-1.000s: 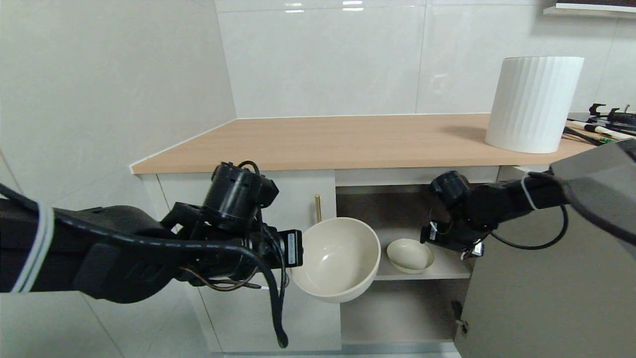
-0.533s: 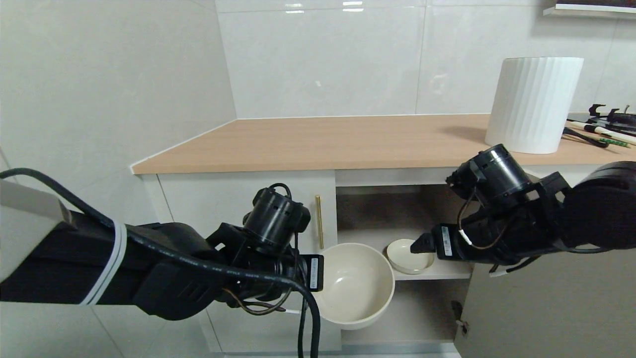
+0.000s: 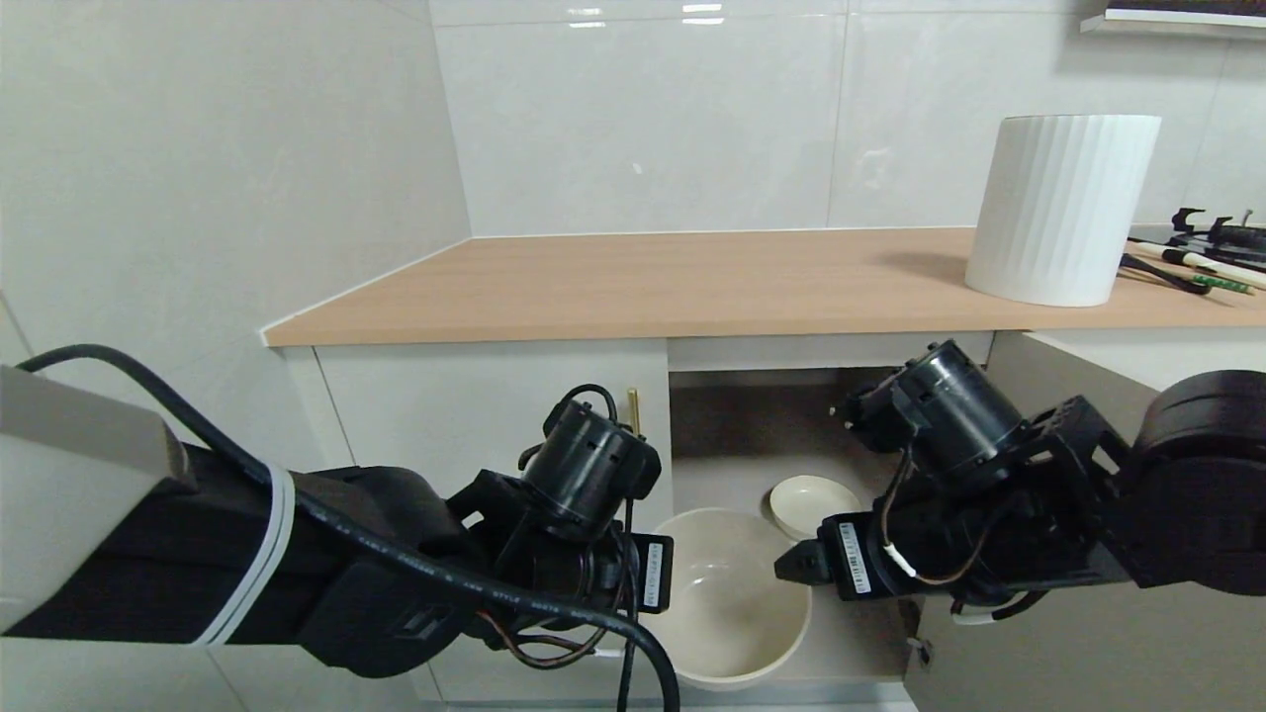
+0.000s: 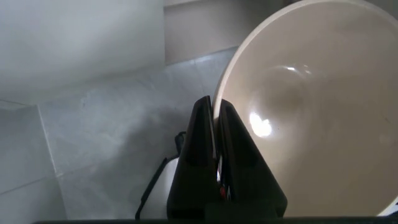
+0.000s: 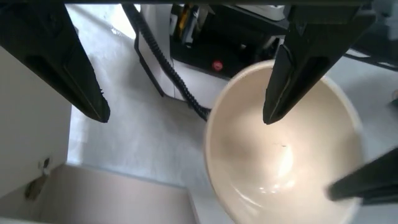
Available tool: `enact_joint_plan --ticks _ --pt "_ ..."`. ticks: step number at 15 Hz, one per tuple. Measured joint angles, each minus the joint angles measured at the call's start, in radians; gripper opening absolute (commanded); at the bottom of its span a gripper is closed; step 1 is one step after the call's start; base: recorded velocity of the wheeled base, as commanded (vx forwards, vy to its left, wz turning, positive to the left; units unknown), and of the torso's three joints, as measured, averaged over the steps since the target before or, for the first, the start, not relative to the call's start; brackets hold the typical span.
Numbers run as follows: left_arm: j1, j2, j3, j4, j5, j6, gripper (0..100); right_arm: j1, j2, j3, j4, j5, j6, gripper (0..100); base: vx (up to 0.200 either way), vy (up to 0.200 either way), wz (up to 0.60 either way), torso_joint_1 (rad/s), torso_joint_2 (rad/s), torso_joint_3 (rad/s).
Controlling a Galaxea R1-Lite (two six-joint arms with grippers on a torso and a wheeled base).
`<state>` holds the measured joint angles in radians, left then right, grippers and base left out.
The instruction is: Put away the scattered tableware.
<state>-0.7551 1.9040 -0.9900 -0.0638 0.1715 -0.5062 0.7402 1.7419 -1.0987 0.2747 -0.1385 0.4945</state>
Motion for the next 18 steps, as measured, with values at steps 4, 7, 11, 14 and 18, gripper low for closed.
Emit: enact_joint_plan --ticks 4,7,11,14,18 --pt "-0.012 -0.001 0.001 -0.002 0.011 -0.001 0 0.004 0.068 -0.004 -0.030 -0.002 0.005 100 0.000 0.000 0.00 0.000 0.00 0.000" --pt "-0.016 -0.004 0.001 -0.002 0.012 -0.001 0 0.001 0.094 -0.005 -0.030 -0.003 0.006 0 0.000 0.000 0.00 0.000 0.00 0.000" --pt "-0.017 -0.005 0.000 -0.005 0.007 -0.002 0 0.000 0.098 -0.008 -0.034 0.000 0.007 0 0.000 0.000 0.00 0.000 0.00 0.000" --pt "-0.017 -0.003 0.000 -0.004 0.008 -0.001 0 0.001 0.094 -0.005 -0.031 -0.001 0.007 0 0.000 0.000 0.00 0.000 0.00 0.000" --pt "-0.016 -0.004 0.000 -0.001 0.010 -0.002 100 0.002 0.094 -0.004 -0.028 -0.003 0.006 0 0.000 0.000 0.00 0.000 0.00 0.000"
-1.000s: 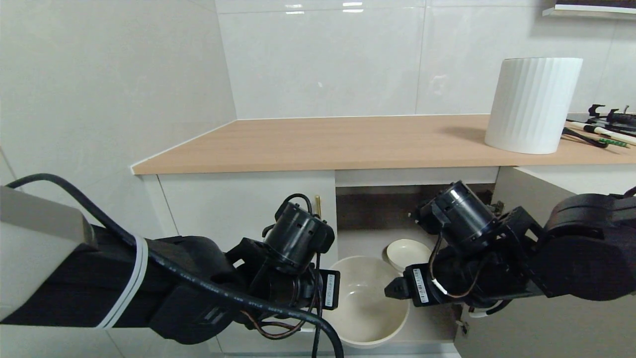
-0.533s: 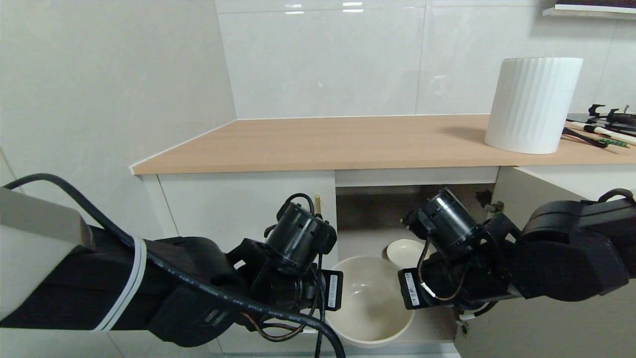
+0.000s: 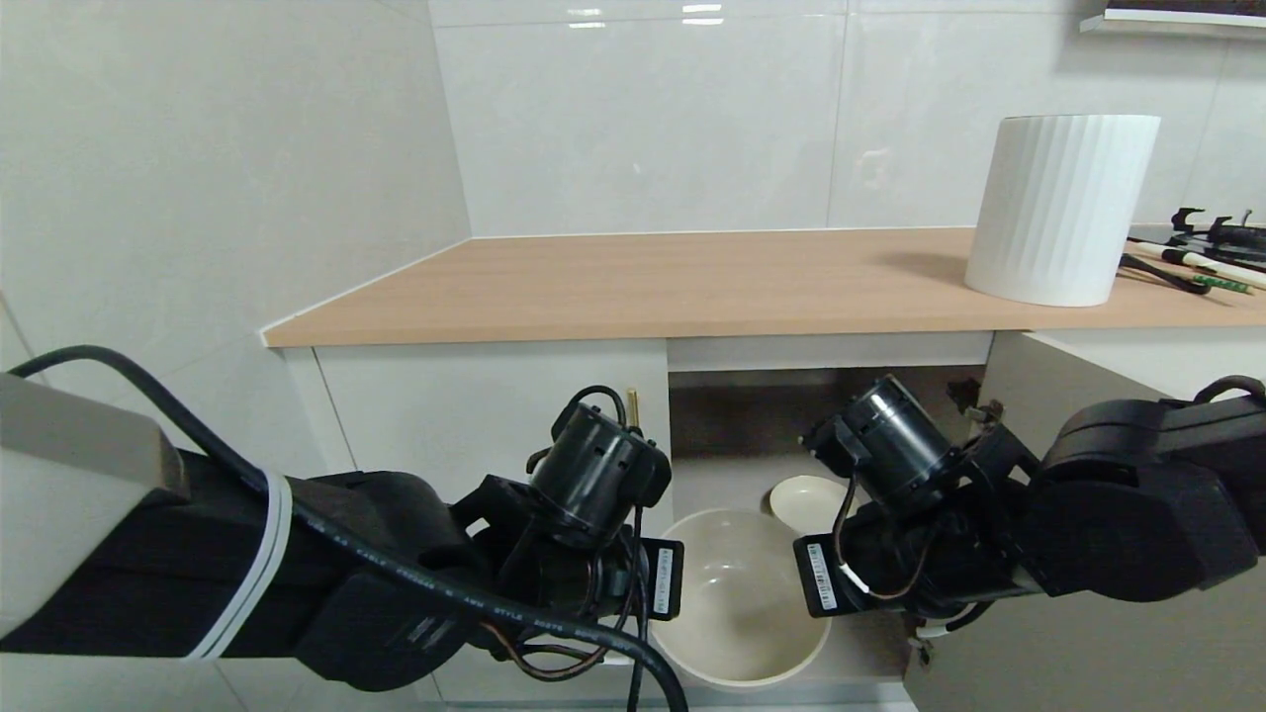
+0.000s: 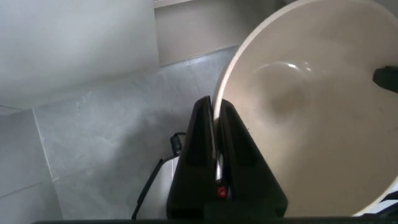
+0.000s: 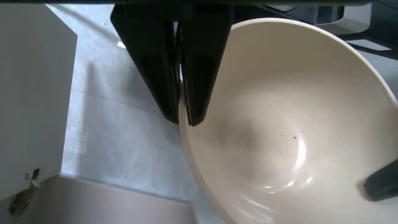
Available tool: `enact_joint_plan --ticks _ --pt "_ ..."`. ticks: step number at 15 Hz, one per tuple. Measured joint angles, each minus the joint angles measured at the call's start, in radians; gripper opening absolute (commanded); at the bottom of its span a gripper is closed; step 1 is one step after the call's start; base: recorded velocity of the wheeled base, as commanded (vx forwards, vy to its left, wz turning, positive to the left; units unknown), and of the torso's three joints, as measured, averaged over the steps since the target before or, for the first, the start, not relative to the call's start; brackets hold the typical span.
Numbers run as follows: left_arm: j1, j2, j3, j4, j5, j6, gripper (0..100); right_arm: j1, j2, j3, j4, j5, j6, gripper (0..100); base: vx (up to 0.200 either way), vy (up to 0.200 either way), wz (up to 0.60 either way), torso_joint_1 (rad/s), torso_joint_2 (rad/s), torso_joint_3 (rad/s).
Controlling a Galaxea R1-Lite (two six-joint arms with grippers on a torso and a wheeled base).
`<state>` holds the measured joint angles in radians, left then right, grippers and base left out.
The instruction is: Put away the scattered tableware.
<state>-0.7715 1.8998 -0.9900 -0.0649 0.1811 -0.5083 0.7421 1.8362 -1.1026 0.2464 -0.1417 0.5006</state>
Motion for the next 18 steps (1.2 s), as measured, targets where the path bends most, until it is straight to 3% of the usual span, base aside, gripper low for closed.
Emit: enact_joint_plan --ticks 6,9,14,18 --pt "0.001 -0.013 -0.002 -0.003 0.005 -0.005 100 -0.028 0.032 -0.008 -0.045 -0.004 0.001 0 0.000 0.000 0.00 0.000 0.00 0.000" --pt "0.005 -0.030 -0.002 -0.003 0.004 -0.006 100 -0.111 0.100 -0.008 -0.128 -0.032 0.012 0 0.000 0.000 0.00 0.000 0.00 0.000" --pt "0.006 -0.038 -0.001 -0.003 0.003 -0.006 100 -0.271 0.272 -0.003 -0.428 -0.127 0.029 0 0.000 0.000 0.00 0.000 0.00 0.000" --pt "0.006 -0.039 -0.001 -0.005 0.003 -0.006 100 -0.334 0.372 -0.063 -0.495 -0.162 0.098 0 0.000 0.000 0.00 0.000 0.00 0.000"
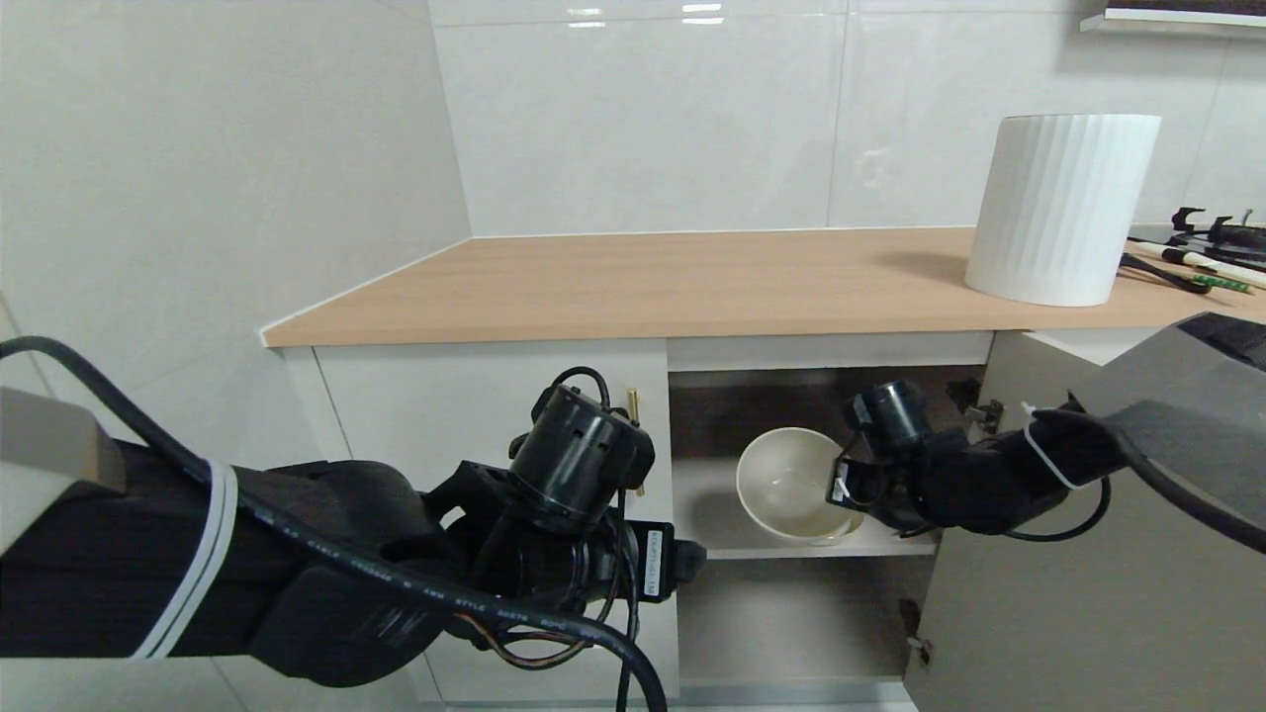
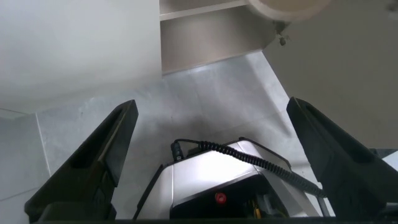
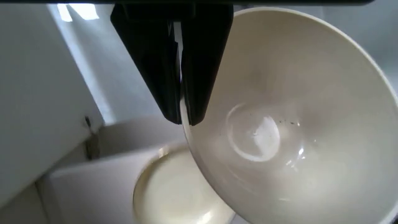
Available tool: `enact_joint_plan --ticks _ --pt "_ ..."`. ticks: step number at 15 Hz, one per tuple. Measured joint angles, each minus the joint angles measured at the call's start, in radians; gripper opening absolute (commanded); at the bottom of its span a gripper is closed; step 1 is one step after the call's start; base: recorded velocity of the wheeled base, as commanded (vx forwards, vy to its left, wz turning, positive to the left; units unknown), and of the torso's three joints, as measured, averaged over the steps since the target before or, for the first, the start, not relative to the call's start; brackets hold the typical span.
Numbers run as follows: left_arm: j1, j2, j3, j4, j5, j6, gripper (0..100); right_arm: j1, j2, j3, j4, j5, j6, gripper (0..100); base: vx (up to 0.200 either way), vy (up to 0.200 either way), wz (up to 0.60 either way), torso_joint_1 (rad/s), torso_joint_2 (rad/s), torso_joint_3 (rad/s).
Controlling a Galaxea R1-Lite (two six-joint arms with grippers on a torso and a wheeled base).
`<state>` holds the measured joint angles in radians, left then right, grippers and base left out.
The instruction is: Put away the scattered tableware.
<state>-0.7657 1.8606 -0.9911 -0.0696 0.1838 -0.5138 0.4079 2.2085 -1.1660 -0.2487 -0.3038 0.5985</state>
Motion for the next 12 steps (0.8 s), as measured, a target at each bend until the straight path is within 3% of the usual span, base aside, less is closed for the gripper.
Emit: enact_joint_plan --ticks 12 --pt "0.000 -0.001 0.000 0.000 0.000 0.000 100 -0.097 0.214 -0.212 0.003 -0.076 0.045 0 0.000 0.000 0.00 0.000 0.00 0.000"
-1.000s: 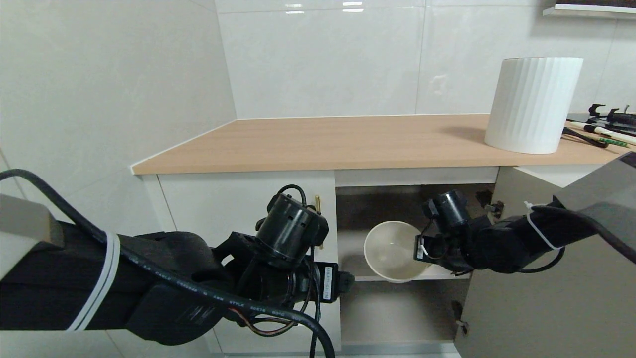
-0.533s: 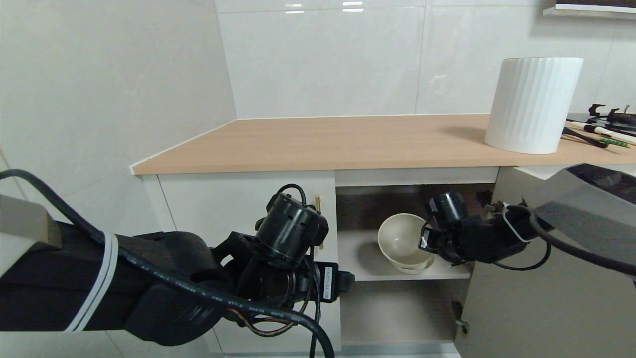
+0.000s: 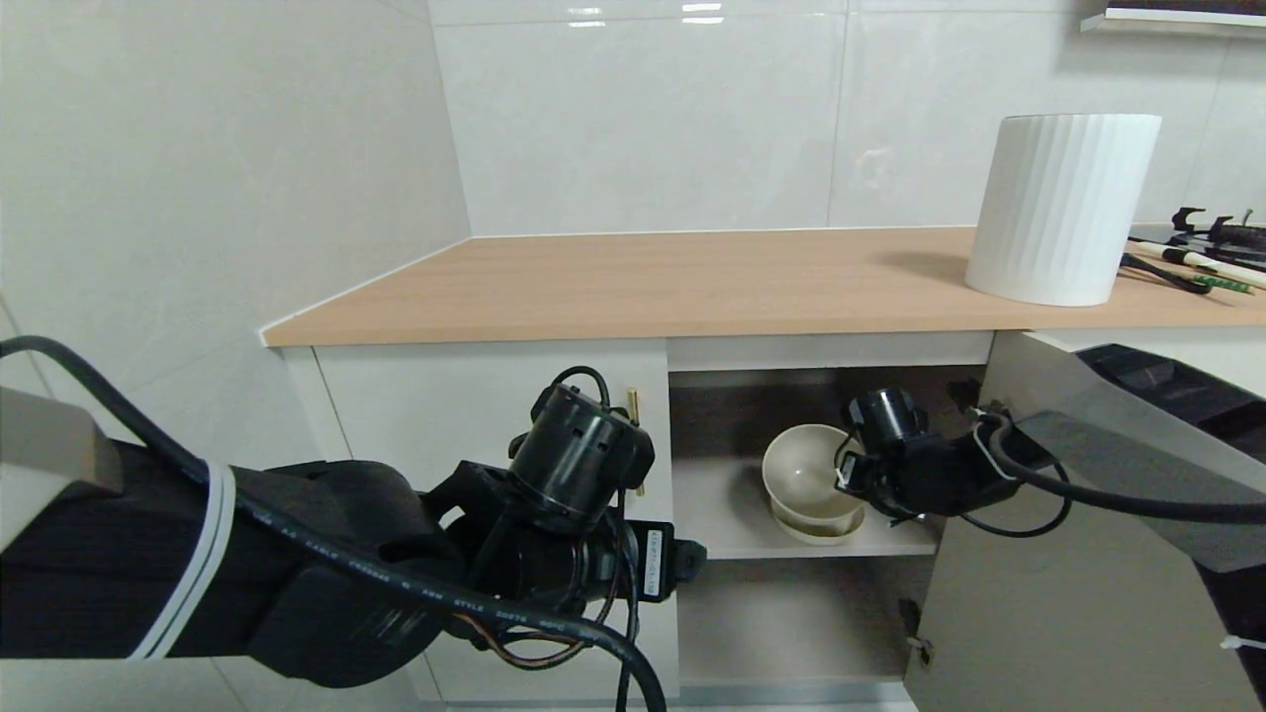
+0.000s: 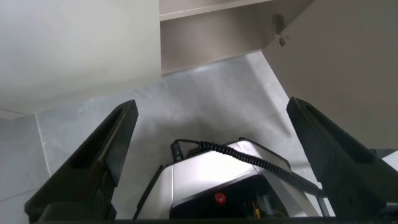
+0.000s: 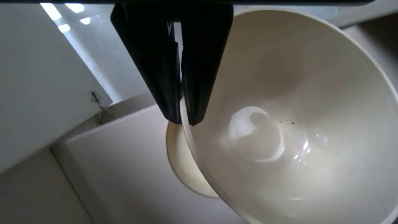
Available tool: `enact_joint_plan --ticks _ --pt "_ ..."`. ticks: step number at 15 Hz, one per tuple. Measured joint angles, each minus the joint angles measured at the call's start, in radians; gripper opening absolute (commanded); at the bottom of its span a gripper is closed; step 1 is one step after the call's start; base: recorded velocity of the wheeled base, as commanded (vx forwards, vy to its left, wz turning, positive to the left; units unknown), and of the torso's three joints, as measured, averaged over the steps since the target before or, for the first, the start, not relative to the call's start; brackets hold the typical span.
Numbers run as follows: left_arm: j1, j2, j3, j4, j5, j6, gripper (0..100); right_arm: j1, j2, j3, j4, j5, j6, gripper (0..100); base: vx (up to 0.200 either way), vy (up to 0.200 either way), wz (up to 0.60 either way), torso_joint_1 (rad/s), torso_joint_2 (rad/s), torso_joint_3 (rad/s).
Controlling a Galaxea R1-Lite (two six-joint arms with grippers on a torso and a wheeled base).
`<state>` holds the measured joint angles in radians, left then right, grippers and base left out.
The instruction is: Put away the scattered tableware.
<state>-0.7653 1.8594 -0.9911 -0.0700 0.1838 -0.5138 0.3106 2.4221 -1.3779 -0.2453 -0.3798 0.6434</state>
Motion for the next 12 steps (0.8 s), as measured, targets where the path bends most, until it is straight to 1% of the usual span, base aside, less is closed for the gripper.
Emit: enact_joint_plan --ticks 4,7,11,12 --pt "0.000 0.000 -0.002 0.000 0.000 0.000 100 -0.008 0.046 -0.045 0.007 -0.004 -0.003 0 0.000 0.000 0.00 0.000 0.00 0.000" --pt "0.000 0.000 -0.002 0.000 0.000 0.000 100 -0.011 0.065 -0.075 0.042 -0.004 -0.004 0 0.000 0.000 0.00 0.000 0.00 0.000" --pt "0.001 0.000 -0.002 0.000 0.000 0.000 100 -0.010 0.079 -0.089 0.046 -0.004 -0.005 0 0.000 0.000 0.00 0.000 0.00 0.000" --pt "0.001 0.000 -0.002 0.000 0.000 0.000 100 -0.010 0.080 -0.090 0.047 -0.004 -0.005 100 0.000 0.000 0.00 0.000 0.00 0.000"
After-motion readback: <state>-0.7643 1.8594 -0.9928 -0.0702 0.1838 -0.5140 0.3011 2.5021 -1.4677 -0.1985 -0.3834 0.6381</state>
